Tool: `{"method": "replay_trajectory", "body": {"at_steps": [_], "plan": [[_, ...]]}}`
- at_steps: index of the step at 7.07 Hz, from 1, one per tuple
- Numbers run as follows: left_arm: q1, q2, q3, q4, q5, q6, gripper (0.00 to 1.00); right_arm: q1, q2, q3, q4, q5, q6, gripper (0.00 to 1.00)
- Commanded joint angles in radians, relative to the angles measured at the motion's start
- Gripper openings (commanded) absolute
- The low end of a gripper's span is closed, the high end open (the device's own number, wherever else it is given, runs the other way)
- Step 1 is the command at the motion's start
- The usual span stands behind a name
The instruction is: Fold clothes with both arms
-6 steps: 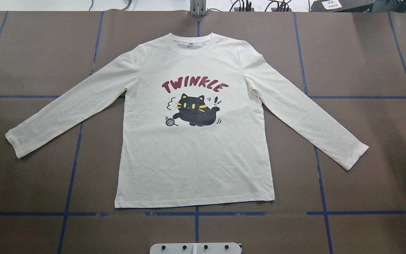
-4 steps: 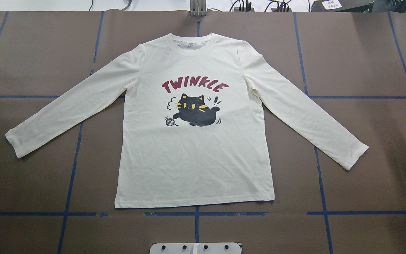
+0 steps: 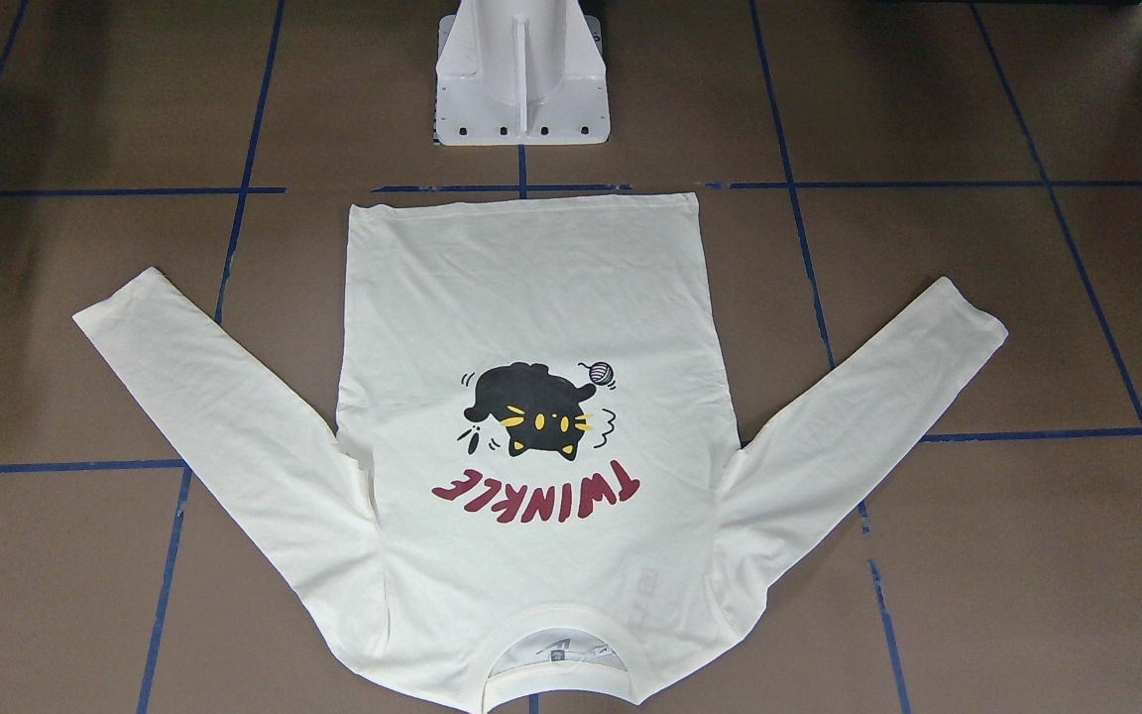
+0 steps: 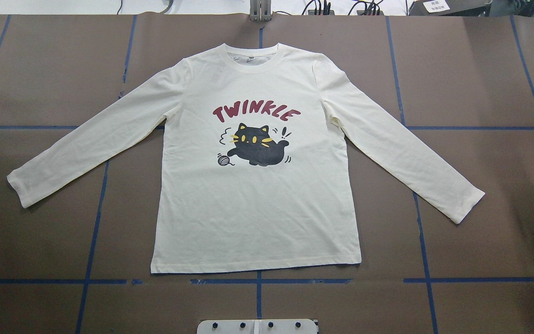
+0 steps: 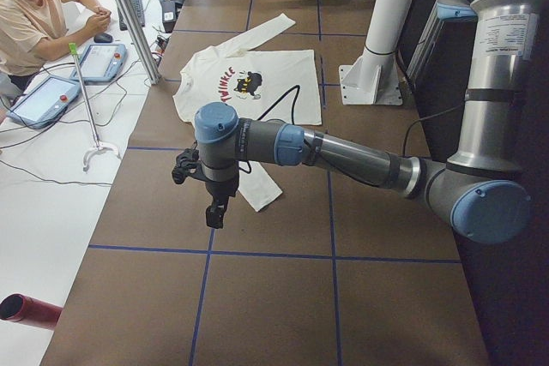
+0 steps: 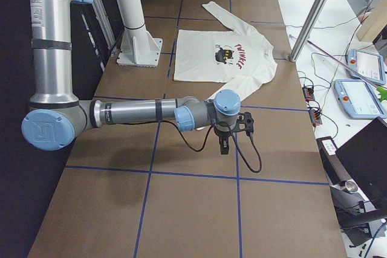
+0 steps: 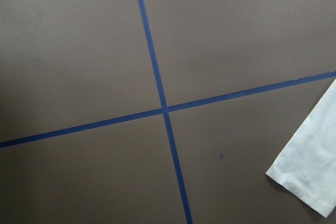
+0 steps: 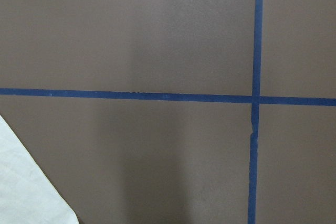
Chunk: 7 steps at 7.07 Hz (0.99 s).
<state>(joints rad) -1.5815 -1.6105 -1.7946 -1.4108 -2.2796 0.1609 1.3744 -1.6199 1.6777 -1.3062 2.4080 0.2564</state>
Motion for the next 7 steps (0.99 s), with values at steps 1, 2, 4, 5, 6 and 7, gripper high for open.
{"method": "replay_trajectory", "body": {"at_steps": [1,2,4,5,6,7], "plan": [[0.009,0.014,-0.023,-0.034,-0.061,-0.001,1.0,-0.209,-0.04,-0.003,0.249,-0.039,0.312,1.0],[0.035,0.03,-0.037,-0.072,-0.18,-0.009,1.0,-0.336,-0.081,-0.003,0.427,-0.109,0.463,1.0],[0.04,0.029,-0.037,-0.08,-0.189,-0.02,1.0,-0.472,-0.089,-0.001,0.55,-0.167,0.759,1.0],[0.04,0.032,-0.037,-0.115,-0.189,-0.027,1.0,-0.498,-0.092,-0.004,0.57,-0.188,0.77,0.99],[0.041,0.032,-0.035,-0.117,-0.187,-0.038,1.0,-0.497,-0.106,-0.007,0.571,-0.191,0.768,0.88],[0.041,0.032,-0.037,-0.117,-0.19,-0.04,1.0,-0.495,-0.124,-0.01,0.571,-0.191,0.768,0.72]]}}
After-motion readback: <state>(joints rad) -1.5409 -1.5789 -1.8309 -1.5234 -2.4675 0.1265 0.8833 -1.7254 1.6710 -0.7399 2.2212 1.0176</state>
